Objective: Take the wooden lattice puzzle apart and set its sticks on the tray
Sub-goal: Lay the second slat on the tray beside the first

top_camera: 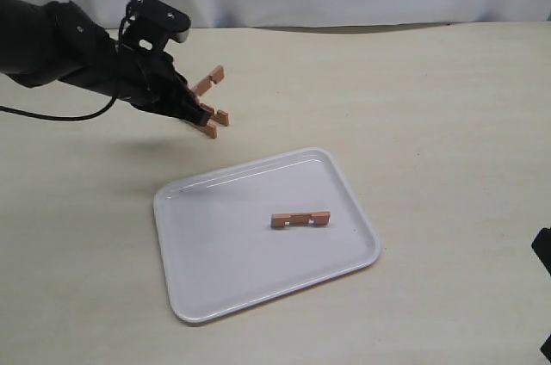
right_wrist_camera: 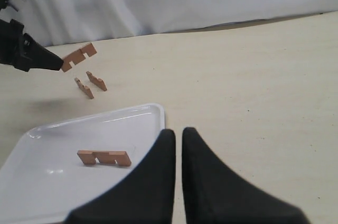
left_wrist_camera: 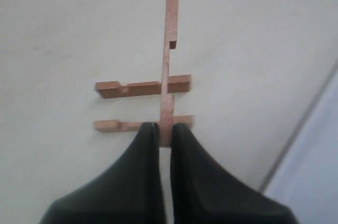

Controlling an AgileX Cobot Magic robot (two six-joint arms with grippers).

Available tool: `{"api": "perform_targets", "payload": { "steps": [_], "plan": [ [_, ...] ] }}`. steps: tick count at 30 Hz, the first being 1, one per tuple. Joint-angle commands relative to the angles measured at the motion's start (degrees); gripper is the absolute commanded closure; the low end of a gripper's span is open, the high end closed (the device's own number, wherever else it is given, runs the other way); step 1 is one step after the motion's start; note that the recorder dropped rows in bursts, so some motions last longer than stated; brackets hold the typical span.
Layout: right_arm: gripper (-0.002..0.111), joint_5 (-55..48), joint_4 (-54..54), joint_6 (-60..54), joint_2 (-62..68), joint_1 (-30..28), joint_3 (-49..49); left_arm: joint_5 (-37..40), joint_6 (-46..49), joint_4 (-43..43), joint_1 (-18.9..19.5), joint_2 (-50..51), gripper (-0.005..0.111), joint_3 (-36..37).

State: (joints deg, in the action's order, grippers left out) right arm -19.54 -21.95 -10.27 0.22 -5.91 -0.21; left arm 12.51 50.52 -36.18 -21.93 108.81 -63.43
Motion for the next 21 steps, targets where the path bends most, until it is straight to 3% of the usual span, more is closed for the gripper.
{"api": "perform_targets", "payload": {
  "steps": [1, 4, 6, 15, 21],
  "plan": [
    [0.104, -0.07, 0.40, -0.41, -0.22, 0.00, 0.21, 9.79, 7.66, -0.46, -5.27, -1.56, 0.107, -0.55],
    [0.104, -0.07, 0.40, -0.41, -0.22, 0.00, 0.21, 21.38, 14.38, -0.81, -8.52, -1.56, 0.107, -1.71],
    [0.104, -0.07, 0.40, -0.41, -0.22, 0.00, 0.21, 24.62, 15.68, -0.71, -10.24, -1.56, 0.107, -1.92],
    [0.104, -0.07, 0.40, -0.41, -0.22, 0.00, 0.21, 16.58, 15.69, -1.10, -11.14, 0.98, 0.107, -1.92],
    [0.104, -0.07, 0.40, -0.41, -0.22, 0.00, 0.21, 15.49, 15.69, -2.41, -11.14, 4.32, 0.107, -1.92]
  ]
}}
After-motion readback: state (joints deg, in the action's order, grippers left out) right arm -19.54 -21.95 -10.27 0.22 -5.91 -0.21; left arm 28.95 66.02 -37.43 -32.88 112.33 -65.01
